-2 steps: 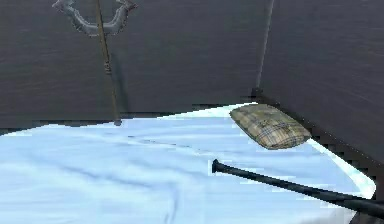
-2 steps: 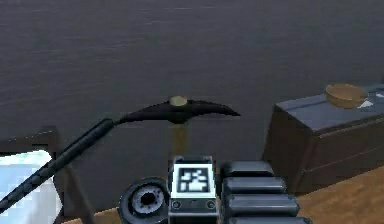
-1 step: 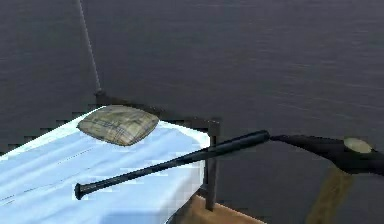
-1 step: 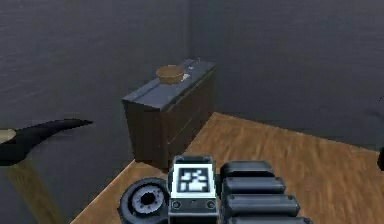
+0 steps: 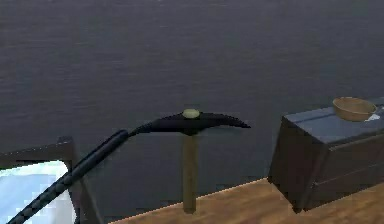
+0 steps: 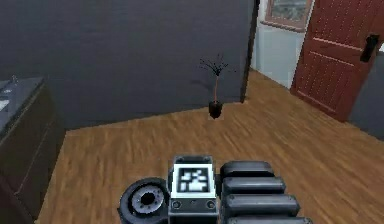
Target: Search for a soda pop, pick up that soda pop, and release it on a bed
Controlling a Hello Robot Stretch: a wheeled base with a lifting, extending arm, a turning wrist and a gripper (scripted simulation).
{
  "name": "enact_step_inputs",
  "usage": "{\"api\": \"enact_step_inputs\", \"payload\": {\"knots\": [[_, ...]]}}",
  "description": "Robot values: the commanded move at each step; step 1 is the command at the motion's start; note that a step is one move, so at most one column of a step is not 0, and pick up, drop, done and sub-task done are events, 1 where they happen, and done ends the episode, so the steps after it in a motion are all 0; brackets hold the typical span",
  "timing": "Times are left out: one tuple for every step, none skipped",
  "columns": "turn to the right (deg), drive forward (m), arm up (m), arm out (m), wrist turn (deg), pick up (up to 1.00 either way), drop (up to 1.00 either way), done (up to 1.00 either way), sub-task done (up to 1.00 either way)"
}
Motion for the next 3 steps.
{"api": "enact_step_inputs", "payload": {"knots": [[45.0, 0.00, 0.00, 0.00, 0.0, 0.00, 0.00, 0.00, 0.00], [9.0, 0.00, 0.00, 0.00, 0.0, 0.00, 0.00, 0.00, 0.00], [-45.0, 0.00, 0.00, 0.00, 0.0, 0.00, 0.00, 0.00, 0.00]]}}
